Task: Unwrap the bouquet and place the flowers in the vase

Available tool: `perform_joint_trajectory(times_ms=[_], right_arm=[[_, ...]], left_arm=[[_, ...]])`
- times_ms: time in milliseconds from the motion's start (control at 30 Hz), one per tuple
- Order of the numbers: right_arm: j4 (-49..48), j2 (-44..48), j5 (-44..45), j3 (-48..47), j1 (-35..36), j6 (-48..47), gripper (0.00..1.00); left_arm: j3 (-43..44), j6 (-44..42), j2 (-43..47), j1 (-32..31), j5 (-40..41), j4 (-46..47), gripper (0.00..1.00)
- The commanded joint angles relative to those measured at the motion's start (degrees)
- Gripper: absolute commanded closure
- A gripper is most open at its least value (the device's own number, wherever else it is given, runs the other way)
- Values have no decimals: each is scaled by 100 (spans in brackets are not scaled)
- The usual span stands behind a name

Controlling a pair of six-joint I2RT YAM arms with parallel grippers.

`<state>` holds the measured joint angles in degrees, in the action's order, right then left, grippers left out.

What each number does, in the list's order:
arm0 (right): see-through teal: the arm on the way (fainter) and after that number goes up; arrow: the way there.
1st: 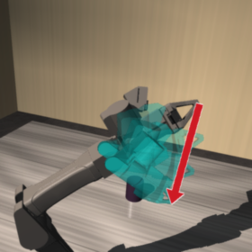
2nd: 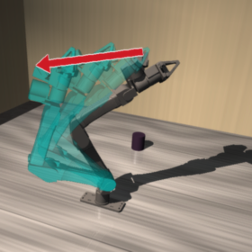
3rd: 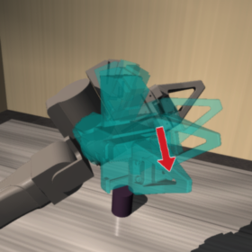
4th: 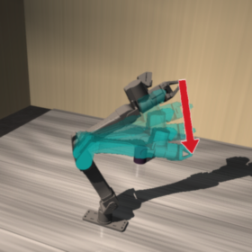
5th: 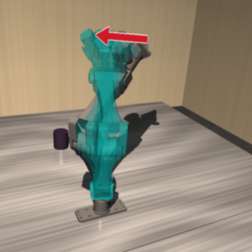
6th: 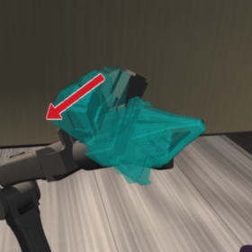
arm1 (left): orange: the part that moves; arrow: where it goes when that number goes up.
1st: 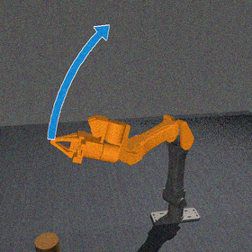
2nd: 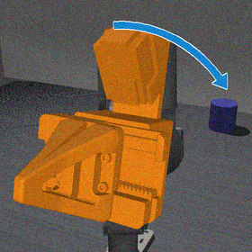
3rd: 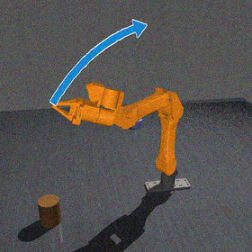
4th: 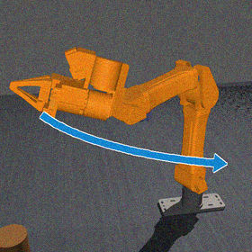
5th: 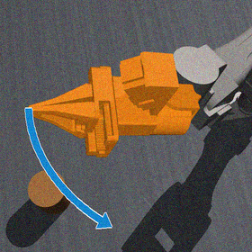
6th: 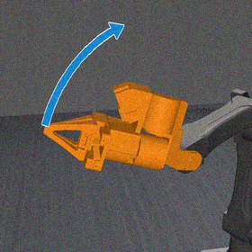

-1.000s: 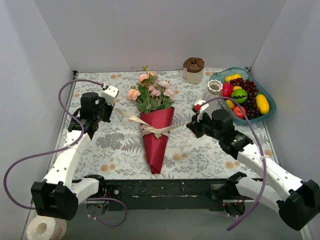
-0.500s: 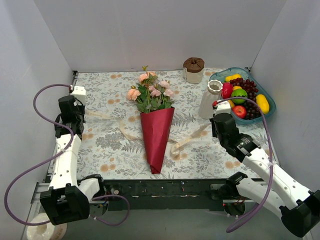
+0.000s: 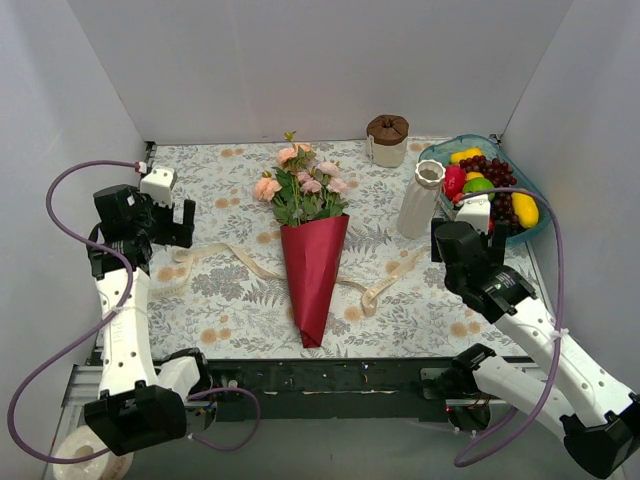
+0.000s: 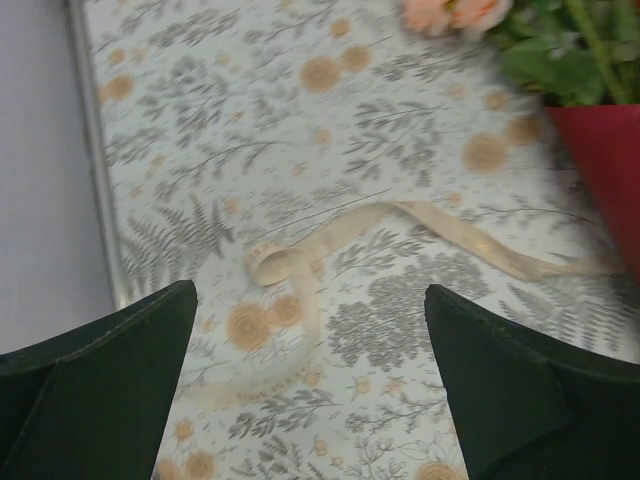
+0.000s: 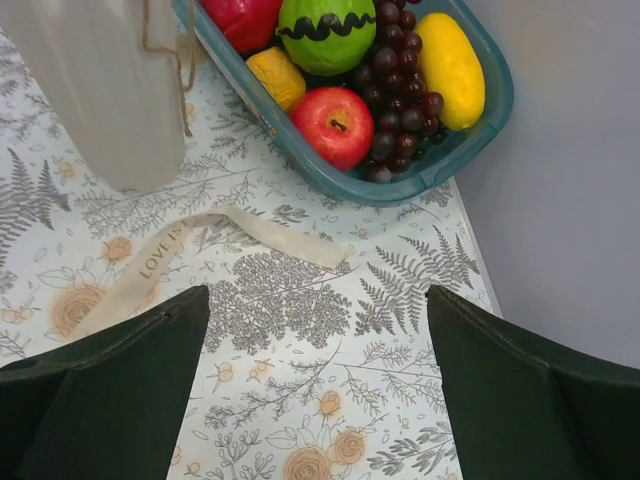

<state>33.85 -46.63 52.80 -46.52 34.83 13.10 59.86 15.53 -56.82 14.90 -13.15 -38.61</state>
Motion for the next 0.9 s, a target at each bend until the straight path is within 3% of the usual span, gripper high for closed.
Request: perform_joint_trajectory(times_ms=[0,100,133,233,367,533,867], right_arm=[[-359,355,-319,-551,-11,-201,3],[-888,725,-1328,-639,-3,-887,2],[-958,787,-1568,-647,-11,-1010,2],[-1090,936,-2351,-560,-11,-1293,5],[-1170,1129,-3046,-244,-11,-1293,11],[-1152,1226,-3469,64,-2,-1152,21],[-1354,1174,-3846,223,-11,-1135,21]], left_arm=[[596,-401,-241,-30,-3222,-955,2],[781,-367,-759,-398,-3966,-868,2],[904,-288,-952,-878,-4028,-789,2],[932,-24,-1524,-1880,-3731,-306,2],[1071,135,-2367,-2472,-3581,318,2],[1678,-111,-3642,-2658,-3844,319,2],[2434,-762,-4908,-2685,-4126,117,2]])
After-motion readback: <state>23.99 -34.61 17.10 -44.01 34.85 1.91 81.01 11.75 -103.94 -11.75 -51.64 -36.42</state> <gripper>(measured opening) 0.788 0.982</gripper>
